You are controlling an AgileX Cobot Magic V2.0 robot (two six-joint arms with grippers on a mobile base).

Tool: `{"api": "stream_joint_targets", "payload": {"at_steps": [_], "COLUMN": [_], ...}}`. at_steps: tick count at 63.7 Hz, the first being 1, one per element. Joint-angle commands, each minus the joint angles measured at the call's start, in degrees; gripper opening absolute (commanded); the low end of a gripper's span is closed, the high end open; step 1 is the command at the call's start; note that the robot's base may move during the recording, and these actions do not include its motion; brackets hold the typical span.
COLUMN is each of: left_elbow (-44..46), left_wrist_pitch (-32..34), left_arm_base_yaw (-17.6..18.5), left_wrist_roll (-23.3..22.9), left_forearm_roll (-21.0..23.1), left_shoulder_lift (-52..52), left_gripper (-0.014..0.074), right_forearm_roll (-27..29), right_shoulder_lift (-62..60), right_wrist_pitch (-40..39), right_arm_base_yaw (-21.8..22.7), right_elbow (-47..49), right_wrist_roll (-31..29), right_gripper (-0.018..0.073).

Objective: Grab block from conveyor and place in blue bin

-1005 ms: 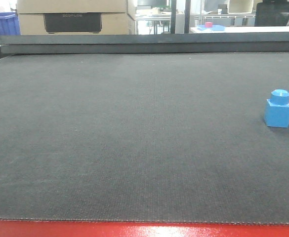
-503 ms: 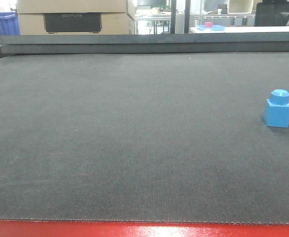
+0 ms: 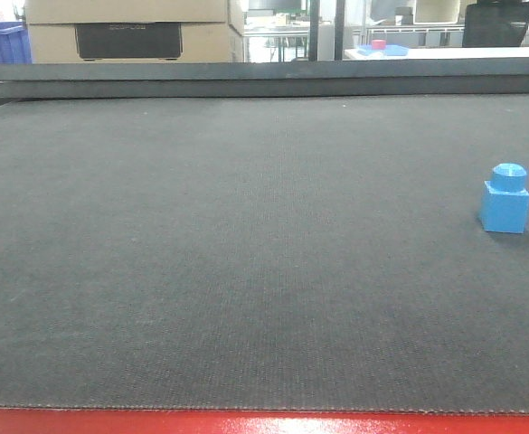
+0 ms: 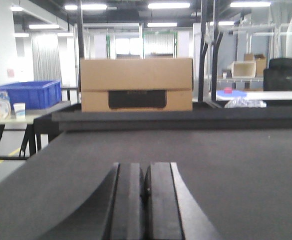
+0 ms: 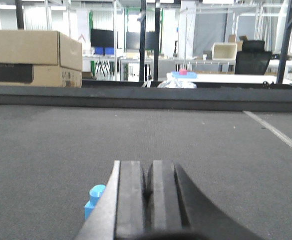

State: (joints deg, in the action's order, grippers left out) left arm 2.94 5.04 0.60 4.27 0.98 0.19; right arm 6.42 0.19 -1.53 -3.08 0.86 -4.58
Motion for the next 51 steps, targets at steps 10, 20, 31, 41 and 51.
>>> {"api": "stream_joint_targets", "payload": {"at_steps": [10,20,31,41,51], "left_elbow": [19.64,36.23,48.99,54.51,55.73], "left_wrist_pitch": [-11.4,-24.54,-35.51,-38.74,-40.19], "left_arm_base_yaw": [-0.02,-0.02,-0.02,1.11,4.5], "left_wrist_roll": [-0.37,-0.37,-0.37,-0.37,-0.37], "left_forearm_roll": [0.17,-0.19,-0.47,-0.14,-0.14], "left_shoulder_lift": [2.93,13.52,27.65,38.25,44.95], "left_gripper": [-0.0111,-0.0028,0.0225,0.0456,0.0573], "right_forearm_roll": [-0.26,-0.26,-0.26,-0.26,-0.26], "right_shoulder_lift": [0.35,12.06,25.93,34.84,41.38], "right_wrist_pitch": [12.29,22.75,25.92,26.61,24.93], "right_arm_base_yaw": [0.03,0.03,0.03,0.03,-1.06], "right_elbow": [19.09,34.28,43.79,46.5,46.95], "right_wrist_roll": [-0.02,-0.02,-0.02,-0.02,-0.02], "right_gripper": [-0.0162,-0.008,0.0304,0.0575,0.057]}}
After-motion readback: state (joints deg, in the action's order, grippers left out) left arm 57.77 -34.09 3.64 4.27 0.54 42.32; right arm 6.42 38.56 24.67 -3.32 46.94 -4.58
